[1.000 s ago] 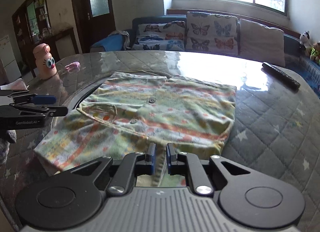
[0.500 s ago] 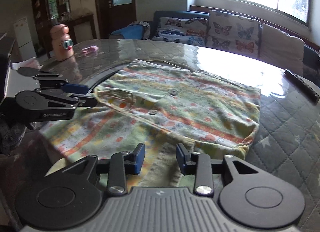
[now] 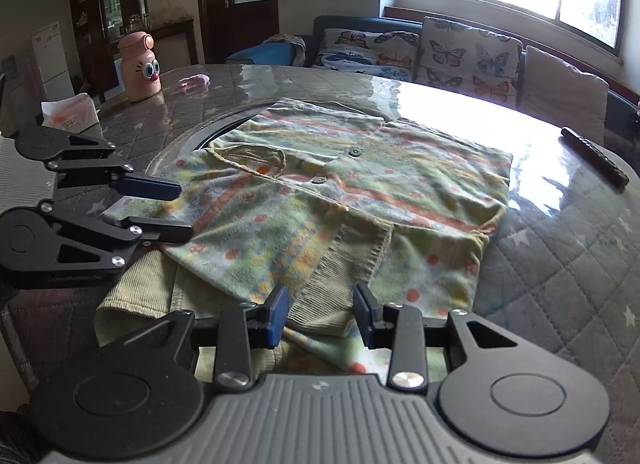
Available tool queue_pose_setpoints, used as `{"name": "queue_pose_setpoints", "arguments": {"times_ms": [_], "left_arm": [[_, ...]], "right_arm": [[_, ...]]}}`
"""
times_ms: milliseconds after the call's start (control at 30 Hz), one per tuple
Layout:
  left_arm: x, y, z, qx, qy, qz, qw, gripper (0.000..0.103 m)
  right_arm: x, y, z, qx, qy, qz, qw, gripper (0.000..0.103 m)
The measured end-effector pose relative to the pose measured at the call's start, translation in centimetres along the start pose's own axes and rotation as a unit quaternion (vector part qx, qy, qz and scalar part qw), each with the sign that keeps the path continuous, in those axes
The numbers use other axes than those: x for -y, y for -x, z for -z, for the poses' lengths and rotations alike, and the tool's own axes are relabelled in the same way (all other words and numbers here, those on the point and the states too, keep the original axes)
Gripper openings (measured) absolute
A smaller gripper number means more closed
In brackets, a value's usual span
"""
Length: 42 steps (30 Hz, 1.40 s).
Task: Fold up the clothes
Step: 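Grasp the shirt hem with both grippers, then lift the hem with both grippers and fold it toward the collar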
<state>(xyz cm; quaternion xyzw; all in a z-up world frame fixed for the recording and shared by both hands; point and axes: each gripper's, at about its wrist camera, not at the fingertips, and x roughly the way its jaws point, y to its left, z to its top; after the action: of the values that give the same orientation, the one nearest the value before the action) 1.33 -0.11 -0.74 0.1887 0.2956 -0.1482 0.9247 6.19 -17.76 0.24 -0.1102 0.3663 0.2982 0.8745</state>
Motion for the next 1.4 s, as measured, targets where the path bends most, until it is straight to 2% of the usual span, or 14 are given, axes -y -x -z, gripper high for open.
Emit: {"name": "queue_pose_setpoints", "arguments": {"times_ms": [167, 233, 400, 533, 667, 733, 833, 1067, 1133, 1200, 1267, 1333, 1367, 1400], "left_arm": [[0.0, 2.3, 0.7, 0.005, -0.037, -0.003, 0.9993, 0.042], [0.6, 3.2, 1.3, 0.007, -0.069, 0.003, 0.9976, 0.052], [3.5, 4.1, 2.8, 0.023, -0.149, 0.023, 0.9882, 0.054], [5.3, 3.8, 2.9, 0.049, -0.178, 0.035, 0.9821, 0.054], [5.3, 3.2, 1.8, 0.069, -0.154, 0.057, 0.9841, 0.052], [4.8, 2.9, 1.0, 0.074, -0.123, 0.069, 0.9872, 0.032], [3.3, 2.5, -0.4, 0.079, -0.074, 0.078, 0.9910, 0.015], [0.7, 1.5, -2.5, 0.076, -0.005, 0.083, 0.9936, 0.010], [0.5, 1.5, -2.5, 0.075, -0.002, 0.084, 0.9937, 0.010], [0.2, 1.5, -2.3, 0.072, 0.003, 0.088, 0.9936, 0.010], [0.0, 1.6, -2.2, 0.068, 0.005, 0.086, 0.9939, 0.011], [-0.3, 2.1, -1.7, 0.066, 0.000, 0.080, 0.9946, 0.016], [-0.5, 2.3, -1.4, 0.065, -0.004, 0.076, 0.9949, 0.023], [-0.6, 2.7, -1.0, 0.064, -0.009, 0.071, 0.9954, 0.039]], "right_arm": [[0.3, 1.2, 0.2, 0.006, 0.001, -0.001, 1.000, 0.036], [0.3, 1.7, 0.3, 0.006, 0.010, 0.001, 1.000, 0.038], [0.3, 2.8, 1.2, -0.001, 0.032, 0.005, 0.999, 0.046], [0.2, 3.4, 2.0, -0.011, 0.054, 0.008, 0.998, 0.051], [-0.1, 4.1, 2.6, -0.013, 0.078, 0.008, 0.997, 0.060], [-0.4, 4.3, 2.9, -0.014, 0.094, 0.006, 0.995, 0.060], [-1.1, 4.5, 3.0, -0.007, 0.115, -0.004, 0.993, 0.065], [-2.5, 3.5, 1.8, 0.027, 0.141, -0.017, 0.990, 0.068], [-2.9, 2.9, 1.2, 0.036, 0.143, -0.025, 0.989, 0.062], [-3.3, 2.4, 0.8, 0.038, 0.144, -0.036, 0.988, 0.050], [-3.5, 1.8, 0.5, 0.031, 0.141, -0.046, 0.989, 0.026], [-3.2, 1.4, 0.1, 0.027, 0.123, -0.058, 0.990, 0.016], [-3.0, 1.4, -0.1, 0.027, 0.115, -0.062, 0.991, 0.014], [-2.9, 1.5, -0.3, 0.028, 0.107, -0.067, 0.992, 0.012]]}}
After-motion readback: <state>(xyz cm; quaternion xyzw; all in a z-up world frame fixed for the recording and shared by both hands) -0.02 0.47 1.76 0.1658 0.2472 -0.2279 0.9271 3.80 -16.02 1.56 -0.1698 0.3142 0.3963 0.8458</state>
